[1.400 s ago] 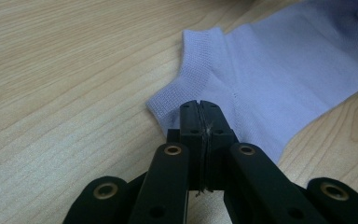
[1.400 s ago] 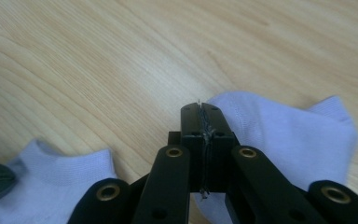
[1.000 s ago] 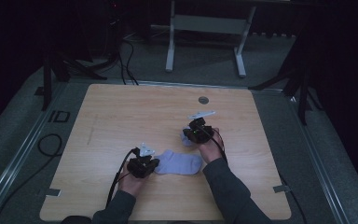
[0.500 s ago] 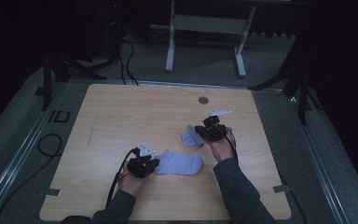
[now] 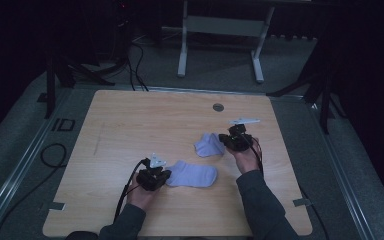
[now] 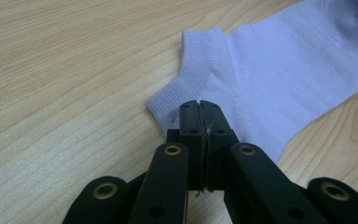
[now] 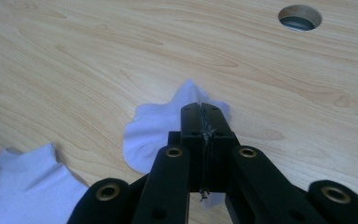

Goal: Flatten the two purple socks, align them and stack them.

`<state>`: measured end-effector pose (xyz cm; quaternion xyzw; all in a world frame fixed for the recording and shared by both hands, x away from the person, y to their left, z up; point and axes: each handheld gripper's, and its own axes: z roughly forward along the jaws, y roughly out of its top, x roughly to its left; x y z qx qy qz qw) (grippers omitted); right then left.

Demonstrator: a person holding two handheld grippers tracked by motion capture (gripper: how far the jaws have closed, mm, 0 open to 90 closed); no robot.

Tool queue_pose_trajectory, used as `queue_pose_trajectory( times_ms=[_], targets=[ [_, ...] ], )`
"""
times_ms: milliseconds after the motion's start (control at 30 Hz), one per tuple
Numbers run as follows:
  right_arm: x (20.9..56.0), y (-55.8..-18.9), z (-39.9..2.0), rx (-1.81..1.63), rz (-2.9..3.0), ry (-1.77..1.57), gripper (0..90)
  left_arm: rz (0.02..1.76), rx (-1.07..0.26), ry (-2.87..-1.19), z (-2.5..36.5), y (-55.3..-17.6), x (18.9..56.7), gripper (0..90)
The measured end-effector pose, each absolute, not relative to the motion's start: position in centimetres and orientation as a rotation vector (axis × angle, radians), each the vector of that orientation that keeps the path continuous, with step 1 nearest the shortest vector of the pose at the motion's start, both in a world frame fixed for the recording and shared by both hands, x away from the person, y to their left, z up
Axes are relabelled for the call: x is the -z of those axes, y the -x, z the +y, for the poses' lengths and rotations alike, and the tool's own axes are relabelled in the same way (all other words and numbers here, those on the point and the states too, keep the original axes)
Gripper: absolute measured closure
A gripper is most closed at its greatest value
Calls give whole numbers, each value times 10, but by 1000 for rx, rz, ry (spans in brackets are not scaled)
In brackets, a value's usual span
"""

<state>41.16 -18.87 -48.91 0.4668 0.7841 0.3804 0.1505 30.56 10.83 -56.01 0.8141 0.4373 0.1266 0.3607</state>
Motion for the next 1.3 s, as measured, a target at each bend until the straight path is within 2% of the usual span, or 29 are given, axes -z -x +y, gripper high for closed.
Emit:
queue_pose_trajectory(
  times_ms=[933,1033,1300],
  targets=[
    [510,-395,-232,-1013,2203,-1462,882,1130,-323,-2091,108,-305,560,882],
    [511,-392,-237,-978,2192,-1457,815,1130,-324,-2091,108,-305,561,882],
    [496,-396,-226,-985,2218,-1327,716,1128,-323,-2090,108,-306,561,881]
  ],
)
